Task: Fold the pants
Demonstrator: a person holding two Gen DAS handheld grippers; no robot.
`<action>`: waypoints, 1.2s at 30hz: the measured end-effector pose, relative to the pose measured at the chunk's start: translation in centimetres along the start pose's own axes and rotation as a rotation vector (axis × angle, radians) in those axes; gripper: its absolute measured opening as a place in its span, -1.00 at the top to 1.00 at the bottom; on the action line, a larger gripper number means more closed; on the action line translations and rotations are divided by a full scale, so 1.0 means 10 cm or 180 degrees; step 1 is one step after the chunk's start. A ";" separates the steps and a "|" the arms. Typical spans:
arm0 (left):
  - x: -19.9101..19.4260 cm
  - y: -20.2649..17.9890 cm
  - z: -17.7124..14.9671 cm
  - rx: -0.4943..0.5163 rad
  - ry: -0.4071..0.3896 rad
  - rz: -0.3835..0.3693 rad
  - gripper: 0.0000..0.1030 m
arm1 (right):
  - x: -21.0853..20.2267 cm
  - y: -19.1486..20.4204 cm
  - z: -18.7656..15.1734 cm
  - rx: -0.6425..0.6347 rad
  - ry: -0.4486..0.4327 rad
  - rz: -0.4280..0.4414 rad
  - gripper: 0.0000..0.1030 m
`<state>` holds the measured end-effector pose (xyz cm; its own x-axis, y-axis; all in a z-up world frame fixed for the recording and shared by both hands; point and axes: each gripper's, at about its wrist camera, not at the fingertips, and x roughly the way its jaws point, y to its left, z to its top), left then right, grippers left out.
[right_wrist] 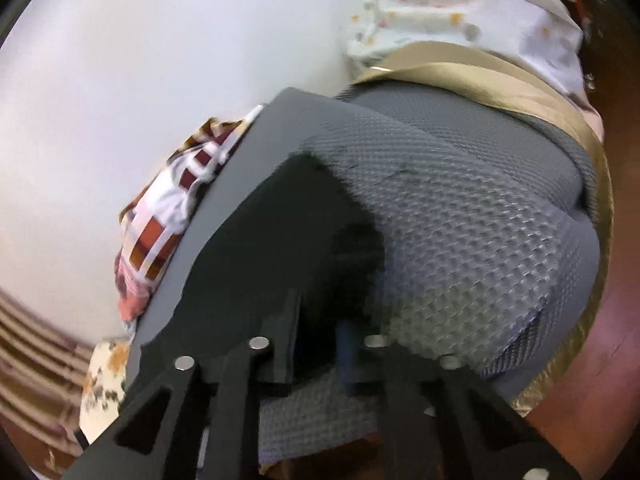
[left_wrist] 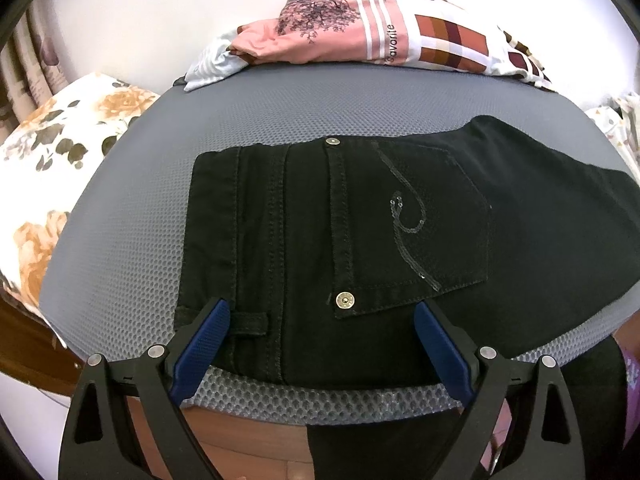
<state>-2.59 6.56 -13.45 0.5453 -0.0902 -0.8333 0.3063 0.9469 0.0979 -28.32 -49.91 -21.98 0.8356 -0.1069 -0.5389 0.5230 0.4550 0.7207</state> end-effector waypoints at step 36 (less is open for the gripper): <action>-0.07 -0.17 0.01 0.0177 0.0019 -0.0157 -0.81 | 0.81 2.11 -0.60 -0.0819 0.0865 0.0770 0.82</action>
<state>-3.37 4.95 -12.97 0.5239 -0.1343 -0.8411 0.3756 0.9227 0.0866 -11.46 -35.91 -13.73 0.8362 0.2503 -0.4880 0.2304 0.6472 0.7267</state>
